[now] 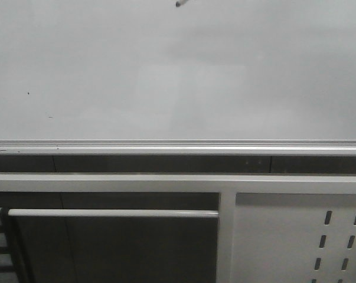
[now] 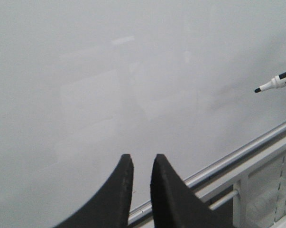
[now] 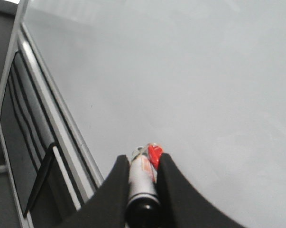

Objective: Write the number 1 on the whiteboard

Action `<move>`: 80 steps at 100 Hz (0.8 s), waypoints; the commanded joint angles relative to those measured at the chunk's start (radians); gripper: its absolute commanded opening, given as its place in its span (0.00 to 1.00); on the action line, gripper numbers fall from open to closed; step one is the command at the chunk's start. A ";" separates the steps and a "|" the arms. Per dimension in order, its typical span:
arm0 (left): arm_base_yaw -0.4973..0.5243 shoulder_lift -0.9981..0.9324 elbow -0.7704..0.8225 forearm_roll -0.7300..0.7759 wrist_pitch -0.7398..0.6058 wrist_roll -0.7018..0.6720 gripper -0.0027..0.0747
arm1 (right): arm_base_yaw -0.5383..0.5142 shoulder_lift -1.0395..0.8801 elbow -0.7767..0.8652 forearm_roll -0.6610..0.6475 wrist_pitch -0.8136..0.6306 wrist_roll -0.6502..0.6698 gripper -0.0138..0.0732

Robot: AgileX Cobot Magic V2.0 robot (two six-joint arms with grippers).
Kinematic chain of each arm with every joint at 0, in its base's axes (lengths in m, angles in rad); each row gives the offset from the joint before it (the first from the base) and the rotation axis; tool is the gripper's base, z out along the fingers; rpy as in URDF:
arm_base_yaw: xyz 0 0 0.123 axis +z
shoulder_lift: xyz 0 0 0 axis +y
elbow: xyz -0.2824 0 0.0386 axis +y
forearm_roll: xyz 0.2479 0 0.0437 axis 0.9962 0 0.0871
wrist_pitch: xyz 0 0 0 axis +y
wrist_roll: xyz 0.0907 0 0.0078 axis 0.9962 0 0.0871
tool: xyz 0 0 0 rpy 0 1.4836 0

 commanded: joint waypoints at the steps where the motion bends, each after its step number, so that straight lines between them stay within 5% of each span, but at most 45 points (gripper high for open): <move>1: -0.008 0.004 -0.027 0.097 -0.050 -0.106 0.13 | -0.019 -0.012 -0.029 0.036 -0.123 0.009 0.10; 30: -0.008 -0.061 0.060 0.539 -0.046 -0.647 0.13 | -0.019 -0.007 -0.029 0.036 -0.182 -0.019 0.10; 80: -0.008 -0.112 0.136 0.539 -0.078 -0.669 0.13 | -0.013 -0.028 0.035 0.134 -0.158 -0.048 0.10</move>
